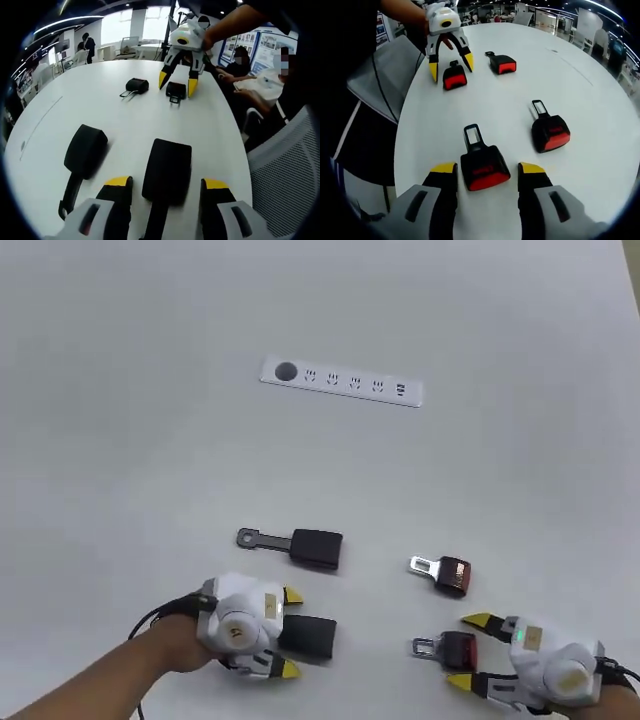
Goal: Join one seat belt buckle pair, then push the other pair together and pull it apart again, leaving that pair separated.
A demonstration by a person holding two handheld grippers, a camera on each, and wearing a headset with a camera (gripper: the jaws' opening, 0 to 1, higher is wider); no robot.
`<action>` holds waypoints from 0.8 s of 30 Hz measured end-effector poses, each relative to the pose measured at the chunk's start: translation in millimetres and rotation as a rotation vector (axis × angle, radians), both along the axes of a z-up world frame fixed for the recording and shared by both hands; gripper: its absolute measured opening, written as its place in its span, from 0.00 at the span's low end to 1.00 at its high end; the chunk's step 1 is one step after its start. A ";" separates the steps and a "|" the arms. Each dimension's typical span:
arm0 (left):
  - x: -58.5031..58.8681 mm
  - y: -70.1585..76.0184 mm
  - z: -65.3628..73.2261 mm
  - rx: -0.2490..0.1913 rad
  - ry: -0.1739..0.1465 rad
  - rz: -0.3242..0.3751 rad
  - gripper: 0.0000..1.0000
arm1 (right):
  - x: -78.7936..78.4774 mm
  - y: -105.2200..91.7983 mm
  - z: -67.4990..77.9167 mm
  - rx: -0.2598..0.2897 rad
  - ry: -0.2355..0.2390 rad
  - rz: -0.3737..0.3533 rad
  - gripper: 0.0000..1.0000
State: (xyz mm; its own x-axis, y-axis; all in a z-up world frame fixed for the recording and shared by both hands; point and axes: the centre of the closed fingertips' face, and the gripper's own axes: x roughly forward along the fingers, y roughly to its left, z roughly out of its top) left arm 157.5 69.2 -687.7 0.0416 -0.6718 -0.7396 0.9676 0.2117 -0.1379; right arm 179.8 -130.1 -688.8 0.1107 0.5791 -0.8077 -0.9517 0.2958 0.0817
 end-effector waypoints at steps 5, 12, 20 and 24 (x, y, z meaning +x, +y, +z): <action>4.1 1.7 -2.0 -0.003 -0.029 -0.002 0.51 | 1.1 -2.3 -1.3 0.005 -0.016 0.026 0.43; 5.8 3.4 -4.6 0.024 -0.085 -0.038 0.42 | 1.0 -1.3 -1.4 0.008 -0.022 0.020 0.36; 1.7 2.9 -1.6 0.014 -0.097 -0.090 0.34 | 0.8 -1.4 -1.7 -0.008 -0.028 0.032 0.36; 2.6 4.1 -1.3 0.020 -0.089 -0.082 0.34 | 0.9 -0.7 -2.1 -0.027 -0.028 0.043 0.35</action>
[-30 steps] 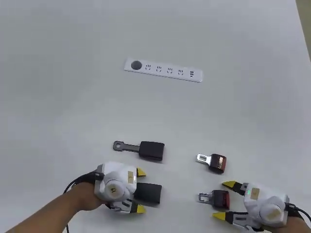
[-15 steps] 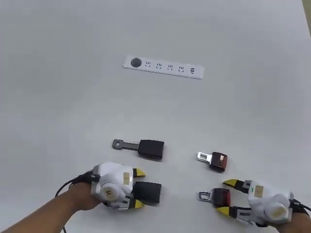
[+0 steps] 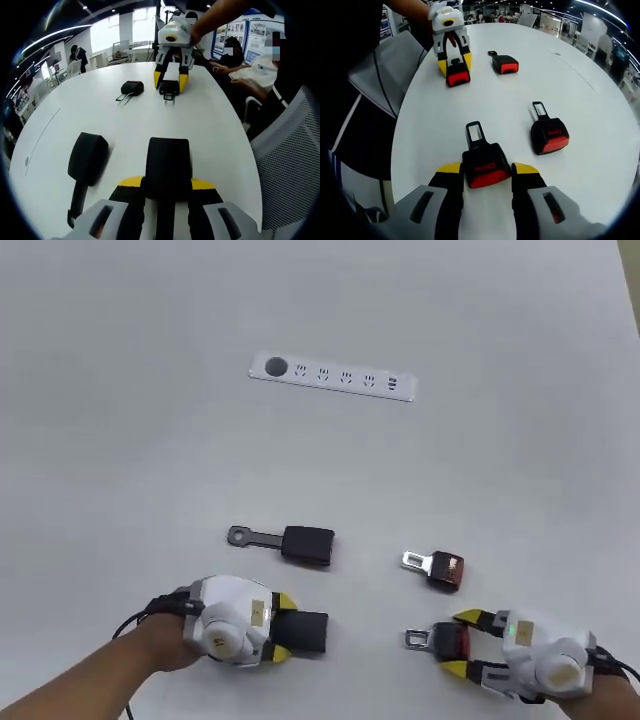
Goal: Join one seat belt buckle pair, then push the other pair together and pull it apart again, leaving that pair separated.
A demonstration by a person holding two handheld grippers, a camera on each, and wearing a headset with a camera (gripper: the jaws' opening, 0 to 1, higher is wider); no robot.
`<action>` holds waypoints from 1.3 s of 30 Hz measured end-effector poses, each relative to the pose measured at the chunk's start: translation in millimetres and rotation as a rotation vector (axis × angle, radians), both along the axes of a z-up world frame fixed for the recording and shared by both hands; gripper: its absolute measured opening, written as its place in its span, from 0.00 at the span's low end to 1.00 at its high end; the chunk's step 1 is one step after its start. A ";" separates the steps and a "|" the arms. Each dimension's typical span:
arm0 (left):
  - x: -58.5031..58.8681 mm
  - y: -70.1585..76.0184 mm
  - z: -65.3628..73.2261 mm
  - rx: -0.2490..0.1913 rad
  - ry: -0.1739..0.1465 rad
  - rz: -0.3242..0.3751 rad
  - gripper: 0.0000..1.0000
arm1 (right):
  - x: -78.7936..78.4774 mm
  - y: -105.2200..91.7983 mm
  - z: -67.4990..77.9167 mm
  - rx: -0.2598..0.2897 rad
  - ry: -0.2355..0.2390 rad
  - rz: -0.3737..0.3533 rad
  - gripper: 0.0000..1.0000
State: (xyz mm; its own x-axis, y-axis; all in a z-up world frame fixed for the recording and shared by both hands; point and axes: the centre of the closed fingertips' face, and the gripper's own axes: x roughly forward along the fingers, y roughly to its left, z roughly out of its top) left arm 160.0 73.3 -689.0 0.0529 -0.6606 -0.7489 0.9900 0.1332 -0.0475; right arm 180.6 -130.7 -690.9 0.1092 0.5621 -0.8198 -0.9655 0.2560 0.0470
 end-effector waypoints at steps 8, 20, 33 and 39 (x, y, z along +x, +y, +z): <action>1.5 1.5 -0.2 0.019 0.008 -0.006 0.33 | -2.3 -0.4 -1.8 -0.090 0.011 0.034 0.34; 2.7 1.2 -1.7 0.024 0.018 0.031 0.33 | -11.7 -3.5 -6.1 -0.227 0.048 -0.007 0.34; 2.1 0.4 -1.0 0.038 0.015 0.030 0.33 | -20.2 18.8 -5.8 -0.192 0.044 -0.040 0.35; 1.3 -0.2 1.2 0.049 0.017 0.015 0.33 | -21.7 39.4 -6.5 -0.166 0.035 -0.016 0.35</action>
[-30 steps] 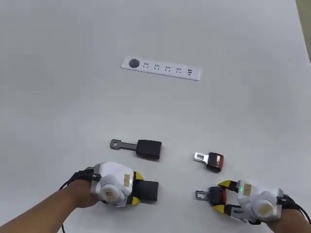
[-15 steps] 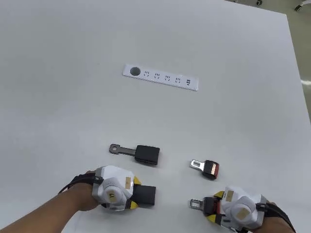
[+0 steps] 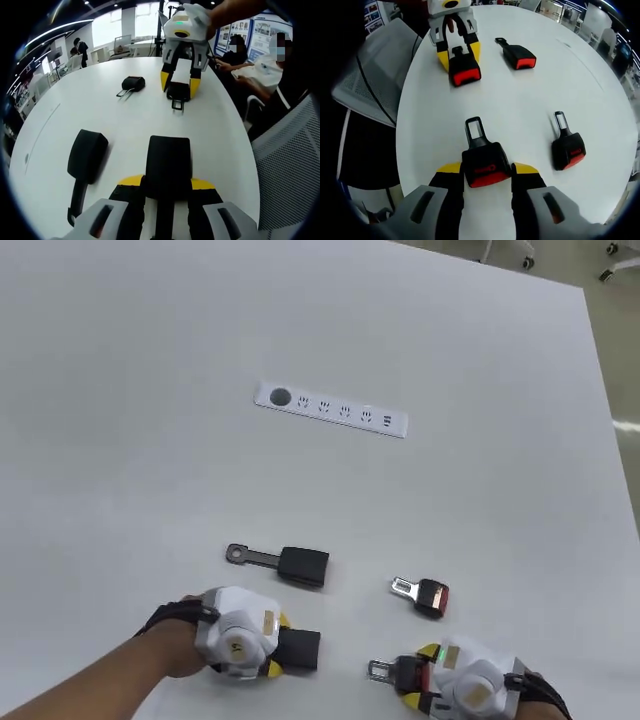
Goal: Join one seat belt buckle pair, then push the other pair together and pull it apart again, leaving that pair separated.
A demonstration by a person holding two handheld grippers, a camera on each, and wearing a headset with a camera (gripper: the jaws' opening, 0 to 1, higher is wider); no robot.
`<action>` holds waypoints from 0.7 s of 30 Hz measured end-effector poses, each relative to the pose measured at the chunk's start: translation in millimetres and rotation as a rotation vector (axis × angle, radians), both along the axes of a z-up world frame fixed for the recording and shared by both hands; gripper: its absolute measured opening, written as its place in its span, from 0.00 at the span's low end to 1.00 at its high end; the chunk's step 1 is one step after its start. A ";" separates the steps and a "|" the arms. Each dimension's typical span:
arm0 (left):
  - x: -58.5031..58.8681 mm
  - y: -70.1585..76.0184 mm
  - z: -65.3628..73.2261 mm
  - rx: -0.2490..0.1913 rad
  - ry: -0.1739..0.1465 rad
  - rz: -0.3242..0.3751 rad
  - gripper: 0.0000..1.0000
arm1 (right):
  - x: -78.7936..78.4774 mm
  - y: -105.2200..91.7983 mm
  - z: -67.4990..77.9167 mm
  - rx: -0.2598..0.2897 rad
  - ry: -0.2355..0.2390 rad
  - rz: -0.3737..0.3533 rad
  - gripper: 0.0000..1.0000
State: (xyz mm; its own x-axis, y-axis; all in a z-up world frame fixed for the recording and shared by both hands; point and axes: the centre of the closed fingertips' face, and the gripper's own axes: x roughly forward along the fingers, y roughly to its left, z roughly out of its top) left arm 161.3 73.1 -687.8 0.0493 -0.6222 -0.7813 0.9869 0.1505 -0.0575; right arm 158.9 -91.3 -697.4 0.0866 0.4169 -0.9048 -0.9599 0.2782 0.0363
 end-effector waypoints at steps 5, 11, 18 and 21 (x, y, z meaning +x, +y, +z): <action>-0.8 -0.3 1.1 0.007 0.001 -0.012 0.33 | 0.6 11.7 -0.5 0.018 -0.002 0.000 0.35; -1.0 -0.4 1.1 0.012 0.002 -0.017 0.33 | 2.5 26.7 1.8 0.037 -0.006 -0.011 0.35; -1.1 -0.4 -0.1 0.019 0.001 -0.017 0.33 | 3.6 45.1 3.6 0.047 -0.007 -0.032 0.35; -1.2 -0.1 -1.1 0.021 0.001 -0.018 0.33 | 3.0 52.9 3.0 0.054 -0.008 -0.028 0.35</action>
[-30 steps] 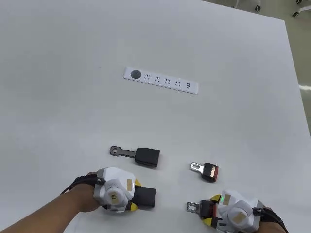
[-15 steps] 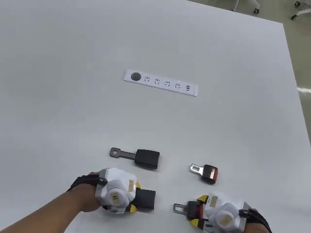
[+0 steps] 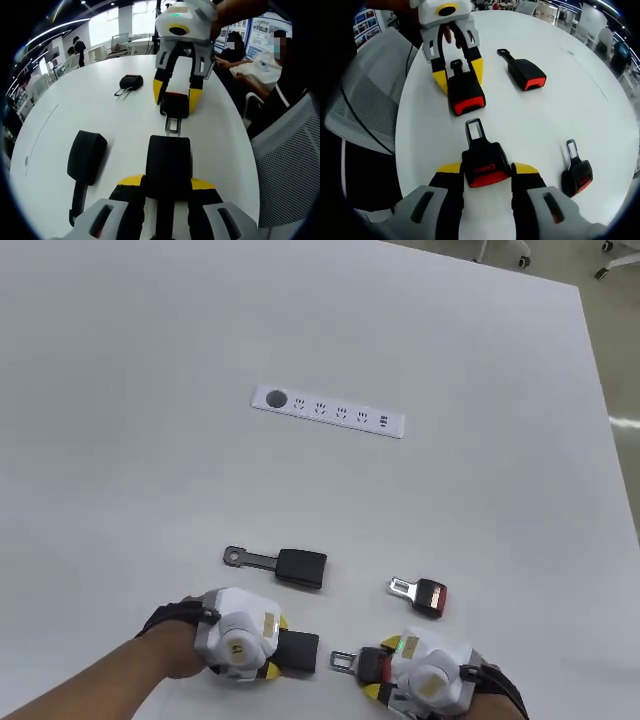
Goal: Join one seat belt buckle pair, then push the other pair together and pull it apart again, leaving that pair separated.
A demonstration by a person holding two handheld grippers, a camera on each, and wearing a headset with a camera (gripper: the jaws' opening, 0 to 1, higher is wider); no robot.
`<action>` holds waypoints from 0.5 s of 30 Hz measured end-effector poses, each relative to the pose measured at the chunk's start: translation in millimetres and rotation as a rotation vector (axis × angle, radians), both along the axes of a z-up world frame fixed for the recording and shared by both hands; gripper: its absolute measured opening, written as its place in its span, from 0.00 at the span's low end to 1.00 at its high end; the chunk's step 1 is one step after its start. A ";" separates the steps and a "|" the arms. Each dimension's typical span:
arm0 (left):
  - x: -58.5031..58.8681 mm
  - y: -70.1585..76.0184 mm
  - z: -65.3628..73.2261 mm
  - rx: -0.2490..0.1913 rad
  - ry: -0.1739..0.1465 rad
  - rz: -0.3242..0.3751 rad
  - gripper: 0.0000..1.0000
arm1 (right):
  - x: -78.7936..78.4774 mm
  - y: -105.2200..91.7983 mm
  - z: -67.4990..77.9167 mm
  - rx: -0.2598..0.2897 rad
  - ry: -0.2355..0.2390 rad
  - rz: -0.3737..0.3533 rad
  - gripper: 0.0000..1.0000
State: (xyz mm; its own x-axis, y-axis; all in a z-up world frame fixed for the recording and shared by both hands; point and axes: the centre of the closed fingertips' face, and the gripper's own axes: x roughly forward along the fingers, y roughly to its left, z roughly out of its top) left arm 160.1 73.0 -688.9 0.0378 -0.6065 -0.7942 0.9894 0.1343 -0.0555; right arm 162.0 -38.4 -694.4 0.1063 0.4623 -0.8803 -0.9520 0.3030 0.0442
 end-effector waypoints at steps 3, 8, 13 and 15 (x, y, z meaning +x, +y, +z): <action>-0.2 -0.2 0.5 0.001 0.000 0.000 0.33 | -0.7 7.3 0.4 0.007 0.000 0.000 0.35; -0.5 0.0 -0.1 0.006 -0.001 -0.002 0.33 | 0.1 17.6 -0.3 0.017 0.000 -0.002 0.35; -0.4 0.4 -0.9 0.010 -0.001 -0.004 0.33 | -0.3 26.9 1.0 0.031 0.002 -0.010 0.35; -0.5 0.3 -1.1 0.013 -0.003 -0.010 0.33 | 0.2 30.9 0.1 0.041 0.000 -0.007 0.34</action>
